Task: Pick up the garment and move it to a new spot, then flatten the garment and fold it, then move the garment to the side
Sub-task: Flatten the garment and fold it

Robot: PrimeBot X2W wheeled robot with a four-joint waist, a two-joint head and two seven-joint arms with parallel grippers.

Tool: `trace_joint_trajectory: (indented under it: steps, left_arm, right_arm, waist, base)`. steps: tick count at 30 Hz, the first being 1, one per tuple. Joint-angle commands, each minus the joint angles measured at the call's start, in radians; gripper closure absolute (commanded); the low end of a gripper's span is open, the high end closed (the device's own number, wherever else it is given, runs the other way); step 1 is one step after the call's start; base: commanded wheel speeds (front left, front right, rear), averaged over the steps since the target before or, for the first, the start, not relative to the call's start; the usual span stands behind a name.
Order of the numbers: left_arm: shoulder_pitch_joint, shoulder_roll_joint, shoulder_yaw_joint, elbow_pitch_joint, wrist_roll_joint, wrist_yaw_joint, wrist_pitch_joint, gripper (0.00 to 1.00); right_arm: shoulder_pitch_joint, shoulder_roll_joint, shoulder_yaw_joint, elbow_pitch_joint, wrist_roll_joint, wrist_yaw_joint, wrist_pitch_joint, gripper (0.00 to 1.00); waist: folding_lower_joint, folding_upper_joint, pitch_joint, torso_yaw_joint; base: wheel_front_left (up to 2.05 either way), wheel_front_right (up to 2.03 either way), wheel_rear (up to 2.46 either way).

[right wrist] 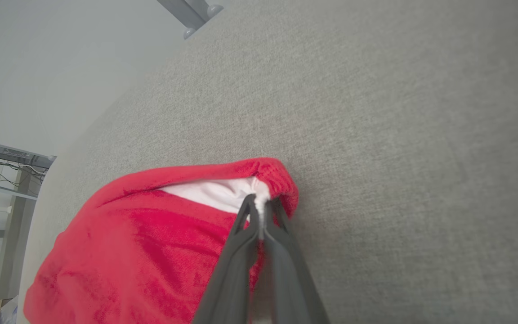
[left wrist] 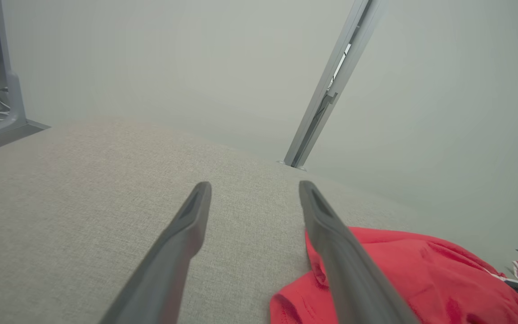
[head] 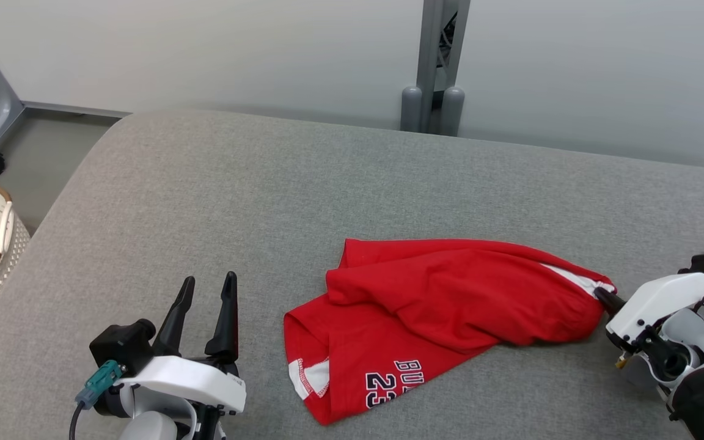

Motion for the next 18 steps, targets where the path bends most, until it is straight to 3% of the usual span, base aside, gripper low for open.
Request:
trace_joint_trajectory:
  steps: [1,11,18]
  left_arm:
    - [-0.011,0.004,0.003,0.003,-0.003,-0.001,-0.004,0.00]
    - [0.014,0.004,0.009,0.006,-0.003,0.002,-0.004,0.00]
    - [0.025,0.004,0.017,-0.013,0.002,0.002,-0.004,0.00]
  right_arm:
    - [0.012,-0.002,0.000,0.006,0.007,0.000,0.010,0.00]
    - [0.027,-0.028,0.008,-0.065,-0.008,0.000,-0.025,0.00]
    - [0.028,-0.090,0.031,-0.253,-0.080,0.000,-0.197,0.00]
  waist:
    - [-0.0001,0.0000,-0.007,-0.009]
    - [-0.0001,0.0000,-0.061,-0.052]
    - [-0.0001,0.0000,-0.083,-0.084]
  base:
    - [0.00,0.00,0.00]
    - [0.00,0.00,0.00]
    - [0.00,0.00,0.00]
